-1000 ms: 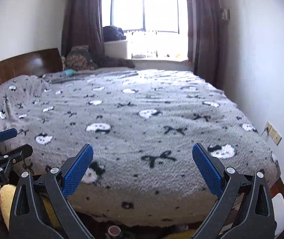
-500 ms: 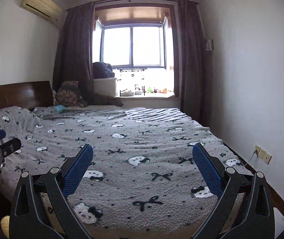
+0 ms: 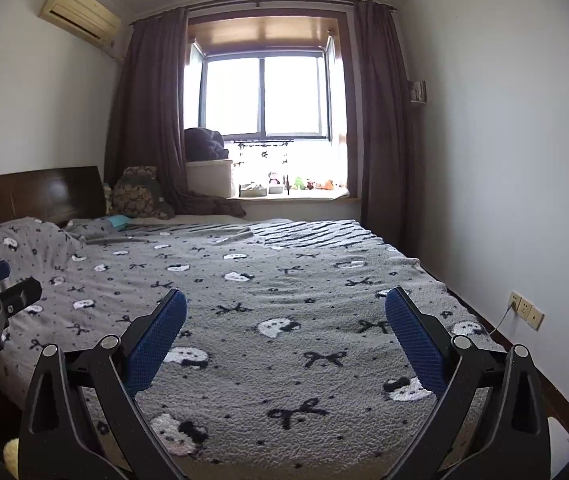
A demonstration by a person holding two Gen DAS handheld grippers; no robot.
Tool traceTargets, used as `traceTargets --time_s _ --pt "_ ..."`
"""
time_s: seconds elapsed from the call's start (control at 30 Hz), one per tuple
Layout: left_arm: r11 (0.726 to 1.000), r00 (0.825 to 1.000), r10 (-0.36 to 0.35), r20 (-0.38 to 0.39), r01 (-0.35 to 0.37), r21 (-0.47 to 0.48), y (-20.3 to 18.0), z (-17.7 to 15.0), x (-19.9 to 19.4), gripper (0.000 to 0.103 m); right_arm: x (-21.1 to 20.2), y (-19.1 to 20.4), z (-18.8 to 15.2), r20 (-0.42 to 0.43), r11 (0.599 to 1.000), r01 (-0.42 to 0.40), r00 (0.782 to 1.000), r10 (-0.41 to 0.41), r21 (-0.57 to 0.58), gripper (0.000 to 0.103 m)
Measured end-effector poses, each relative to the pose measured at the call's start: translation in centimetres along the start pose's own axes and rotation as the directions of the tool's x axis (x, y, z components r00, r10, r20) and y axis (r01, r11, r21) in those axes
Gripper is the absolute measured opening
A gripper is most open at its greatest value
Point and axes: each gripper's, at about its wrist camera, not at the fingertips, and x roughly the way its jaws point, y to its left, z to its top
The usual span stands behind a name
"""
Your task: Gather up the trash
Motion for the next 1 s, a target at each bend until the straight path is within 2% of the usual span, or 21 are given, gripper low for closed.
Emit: traceTargets --time_s 1.0 --pt "1.0 1.0 0.007 0.01 -0.007 0.006 -0.15 0.42 -0.66 0.095 0.12 0.33 0.04 -0.002 1.0 -0.011 1.0 0.011 0.002 0.1"
